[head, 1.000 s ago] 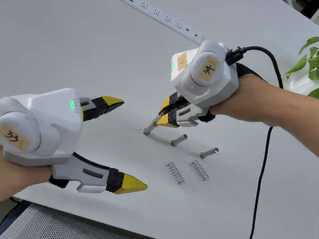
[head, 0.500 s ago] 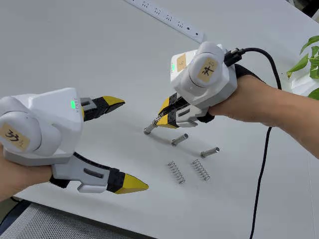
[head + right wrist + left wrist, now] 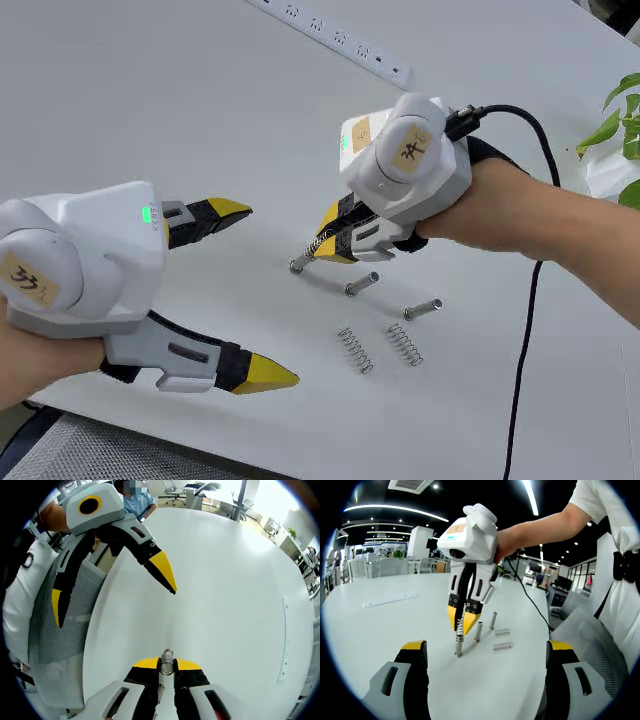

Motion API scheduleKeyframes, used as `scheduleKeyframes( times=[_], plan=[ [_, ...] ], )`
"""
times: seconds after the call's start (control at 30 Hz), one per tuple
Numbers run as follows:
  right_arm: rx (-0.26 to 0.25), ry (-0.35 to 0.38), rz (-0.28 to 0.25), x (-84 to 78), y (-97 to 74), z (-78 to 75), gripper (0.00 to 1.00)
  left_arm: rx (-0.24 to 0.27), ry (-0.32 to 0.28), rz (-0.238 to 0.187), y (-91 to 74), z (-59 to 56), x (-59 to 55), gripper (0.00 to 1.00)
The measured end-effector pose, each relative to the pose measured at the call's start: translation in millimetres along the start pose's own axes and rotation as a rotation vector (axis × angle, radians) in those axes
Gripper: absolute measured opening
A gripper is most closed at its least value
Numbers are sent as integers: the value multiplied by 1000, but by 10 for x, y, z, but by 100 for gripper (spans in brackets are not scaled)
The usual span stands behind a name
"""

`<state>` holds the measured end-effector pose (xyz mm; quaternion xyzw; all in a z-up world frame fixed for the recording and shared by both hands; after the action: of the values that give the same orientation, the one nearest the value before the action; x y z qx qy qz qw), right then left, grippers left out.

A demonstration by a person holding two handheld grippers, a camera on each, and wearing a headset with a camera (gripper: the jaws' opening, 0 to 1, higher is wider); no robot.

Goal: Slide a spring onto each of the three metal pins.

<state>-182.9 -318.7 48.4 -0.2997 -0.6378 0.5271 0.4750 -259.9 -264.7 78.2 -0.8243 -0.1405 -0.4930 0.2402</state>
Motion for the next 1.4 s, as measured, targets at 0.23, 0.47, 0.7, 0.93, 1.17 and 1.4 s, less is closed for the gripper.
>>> scheduleKeyframes(
  times=[0.23,0.47,0.7,0.93,1.17,1.4],
  plan=[
    [2,-4,4,11,12,34,7,-2,-2,2,3,-9,0,98],
    [2,-2,5,-3,33,41,7,-2,-3,4,5,-12,2,98],
    [4,-5,10,-27,85,49,7,-2,-5,2,15,-13,0,98],
    [-4,-9,14,-35,132,55,7,-1,-9,1,9,-3,-10,97],
    [-10,-14,18,-51,180,57,7,2,-14,-1,6,13,-19,97],
    [-14,-22,24,-68,250,45,8,3,-18,-3,9,20,-21,97]
  ],
)
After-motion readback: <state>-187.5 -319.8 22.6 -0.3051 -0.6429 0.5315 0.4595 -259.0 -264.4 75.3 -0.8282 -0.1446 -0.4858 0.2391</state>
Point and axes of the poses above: the centre of the closed fingertips' face, and the gripper's own axes: y roughly forward along the fingers, z roughly to its left, x roughly out of its top, the point moved 3 cm from there along -y, roughly backward along the fingers, and after that the axes turned 12 degrees about -y, right-handed, at the moved point
